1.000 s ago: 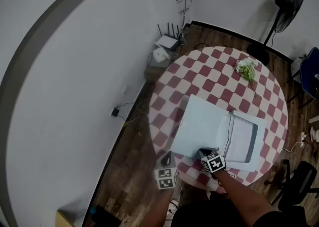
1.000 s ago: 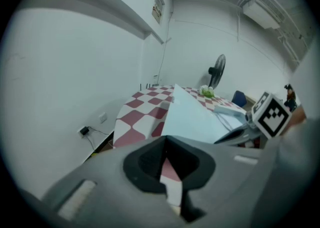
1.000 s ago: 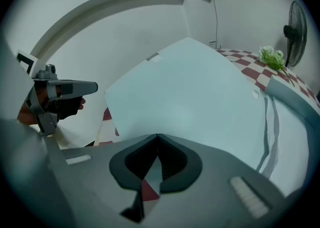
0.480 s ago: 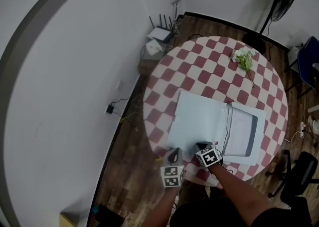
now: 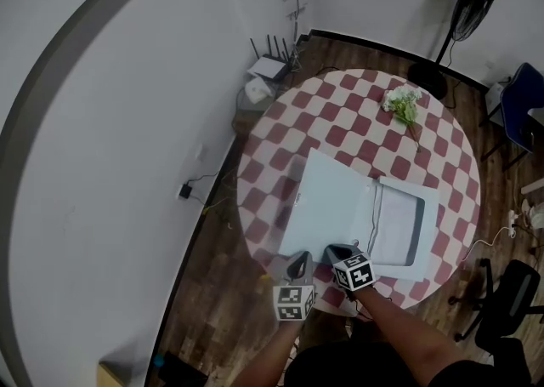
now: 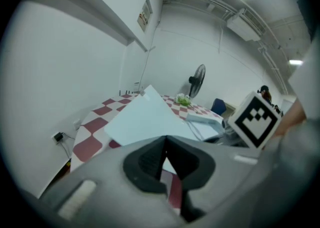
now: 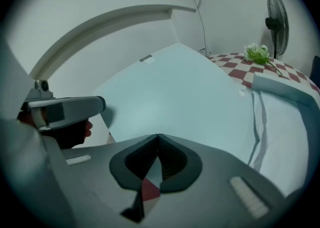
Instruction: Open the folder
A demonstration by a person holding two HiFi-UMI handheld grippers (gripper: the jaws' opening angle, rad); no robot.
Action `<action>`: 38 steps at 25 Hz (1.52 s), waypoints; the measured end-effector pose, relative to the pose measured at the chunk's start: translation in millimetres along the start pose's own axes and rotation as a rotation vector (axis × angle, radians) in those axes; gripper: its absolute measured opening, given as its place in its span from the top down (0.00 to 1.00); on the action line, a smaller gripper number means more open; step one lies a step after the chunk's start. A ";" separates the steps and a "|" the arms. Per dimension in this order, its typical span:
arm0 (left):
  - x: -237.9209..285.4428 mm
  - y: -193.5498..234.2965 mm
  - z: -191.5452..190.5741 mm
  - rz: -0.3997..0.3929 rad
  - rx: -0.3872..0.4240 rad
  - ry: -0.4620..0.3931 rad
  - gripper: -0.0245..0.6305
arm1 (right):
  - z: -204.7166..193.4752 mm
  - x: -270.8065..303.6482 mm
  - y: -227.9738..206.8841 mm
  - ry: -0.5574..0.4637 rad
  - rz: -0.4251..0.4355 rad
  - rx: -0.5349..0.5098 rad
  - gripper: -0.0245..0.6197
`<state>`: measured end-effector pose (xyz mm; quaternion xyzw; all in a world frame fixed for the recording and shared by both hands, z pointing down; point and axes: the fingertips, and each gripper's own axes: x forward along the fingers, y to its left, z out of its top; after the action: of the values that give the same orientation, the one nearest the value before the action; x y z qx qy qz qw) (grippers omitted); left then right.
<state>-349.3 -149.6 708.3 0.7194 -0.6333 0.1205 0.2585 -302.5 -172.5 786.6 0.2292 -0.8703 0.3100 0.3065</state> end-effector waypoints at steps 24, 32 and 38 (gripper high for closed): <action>-15.3 -234.5 134.2 -0.128 0.185 -0.285 0.96 | 51.5 -401.5 -121.4 -0.590 -0.326 -0.043 0.96; -26.2 -280.3 178.1 -0.132 0.247 -0.379 0.96 | 63.9 -459.7 -155.7 -0.639 -0.424 -0.076 0.96; -23.8 -300.0 189.5 -0.108 0.249 -0.394 0.96 | 64.9 -469.7 -170.4 -0.645 -0.401 -0.087 0.96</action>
<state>-90.5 -209.6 472.0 0.7882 -0.6124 0.0409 0.0453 104.5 -238.2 497.0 0.4675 -0.8722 0.1184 0.0812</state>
